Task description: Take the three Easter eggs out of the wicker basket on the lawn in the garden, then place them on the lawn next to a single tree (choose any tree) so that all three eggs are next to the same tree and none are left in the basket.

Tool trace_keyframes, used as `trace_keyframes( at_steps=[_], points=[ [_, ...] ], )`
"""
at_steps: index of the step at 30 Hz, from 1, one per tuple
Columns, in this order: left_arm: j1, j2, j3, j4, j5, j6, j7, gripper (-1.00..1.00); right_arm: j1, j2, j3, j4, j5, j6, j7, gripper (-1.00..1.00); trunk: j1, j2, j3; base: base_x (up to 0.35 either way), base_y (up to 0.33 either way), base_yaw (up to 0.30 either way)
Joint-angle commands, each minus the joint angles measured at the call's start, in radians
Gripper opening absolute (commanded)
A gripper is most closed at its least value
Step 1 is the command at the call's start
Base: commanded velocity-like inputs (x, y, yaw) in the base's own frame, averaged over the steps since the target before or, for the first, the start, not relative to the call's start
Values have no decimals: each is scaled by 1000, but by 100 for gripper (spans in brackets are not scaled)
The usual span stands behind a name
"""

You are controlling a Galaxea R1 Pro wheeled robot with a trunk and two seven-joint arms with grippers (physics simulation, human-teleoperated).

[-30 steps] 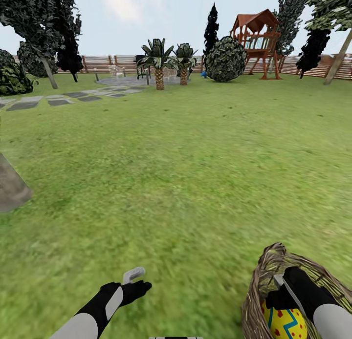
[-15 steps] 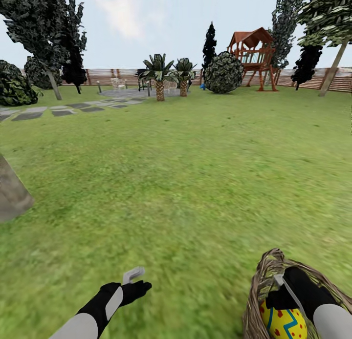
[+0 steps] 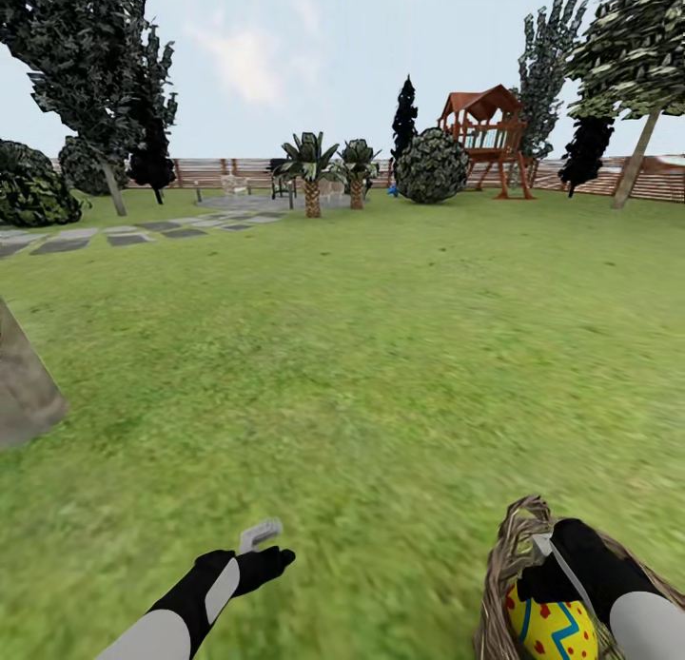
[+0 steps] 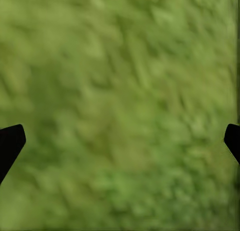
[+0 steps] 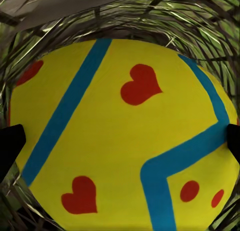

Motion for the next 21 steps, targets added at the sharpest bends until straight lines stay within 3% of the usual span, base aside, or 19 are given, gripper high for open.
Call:
trace_keyframes(
  at_steps=[1, 21],
  points=[
    [0, 0, 4, -2, 9, 8, 0, 100, 0, 0, 1, -2, 10, 3, 9, -100, -1, 0, 3, 0, 0, 0],
    [0, -2, 4, -2, 9, 8, 0, 100, 0, 0, 1, -1, 11, 3, 8, -100, -10, 5, 80, 0, 0, 0]
  ],
)
